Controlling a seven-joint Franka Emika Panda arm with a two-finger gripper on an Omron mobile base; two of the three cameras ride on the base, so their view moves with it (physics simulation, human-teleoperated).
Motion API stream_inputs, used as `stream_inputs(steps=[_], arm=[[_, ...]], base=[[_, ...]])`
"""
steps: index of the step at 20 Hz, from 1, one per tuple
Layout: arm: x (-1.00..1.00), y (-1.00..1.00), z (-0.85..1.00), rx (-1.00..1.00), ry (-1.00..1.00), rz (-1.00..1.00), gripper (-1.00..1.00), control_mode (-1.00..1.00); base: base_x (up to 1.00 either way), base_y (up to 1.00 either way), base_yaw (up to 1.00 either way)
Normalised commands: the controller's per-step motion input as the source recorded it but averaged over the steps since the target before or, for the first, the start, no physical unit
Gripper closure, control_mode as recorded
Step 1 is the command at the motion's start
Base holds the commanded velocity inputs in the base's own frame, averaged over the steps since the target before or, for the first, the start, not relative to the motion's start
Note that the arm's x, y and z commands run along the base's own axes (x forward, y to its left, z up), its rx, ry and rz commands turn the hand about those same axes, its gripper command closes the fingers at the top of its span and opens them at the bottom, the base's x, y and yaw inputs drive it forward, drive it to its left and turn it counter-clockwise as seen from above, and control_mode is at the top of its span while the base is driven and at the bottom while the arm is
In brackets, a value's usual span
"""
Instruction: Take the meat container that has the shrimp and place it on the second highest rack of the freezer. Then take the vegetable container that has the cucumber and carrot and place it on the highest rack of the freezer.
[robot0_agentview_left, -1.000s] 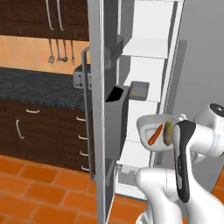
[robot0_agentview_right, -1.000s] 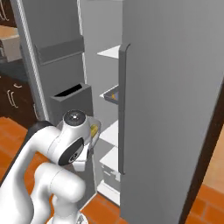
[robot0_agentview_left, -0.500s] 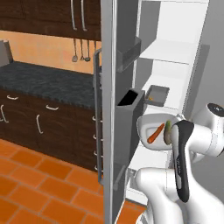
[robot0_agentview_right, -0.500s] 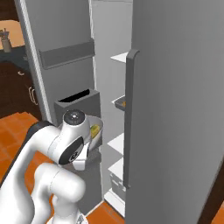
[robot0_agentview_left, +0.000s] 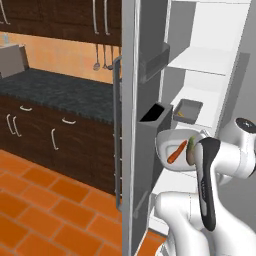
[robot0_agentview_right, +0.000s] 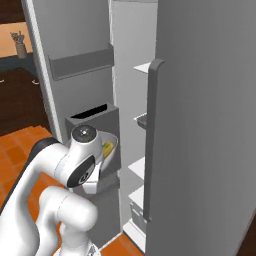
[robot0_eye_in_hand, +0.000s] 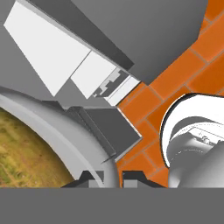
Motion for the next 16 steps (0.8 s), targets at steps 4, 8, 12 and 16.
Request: stream_inputs(steps=[4,8,12,16], arm=[[0.00,0.00,0.00,0.00,0.00,0.00,1.00,1.00],[0.00,0.00,0.00,0.00,0.00,0.00,1.00,1.00],[0.00,0.00,0.00,0.00,0.00,0.00,1.00,1.00],[0.00,0.00,0.00,0.00,0.00,0.00,1.00,1.00]], base=[[0.15,-0.17,-0.01],[0.05,-0.33,-0.13],[0.00,-0.27,-0.16],[0.00,-0.23,-0.19]])
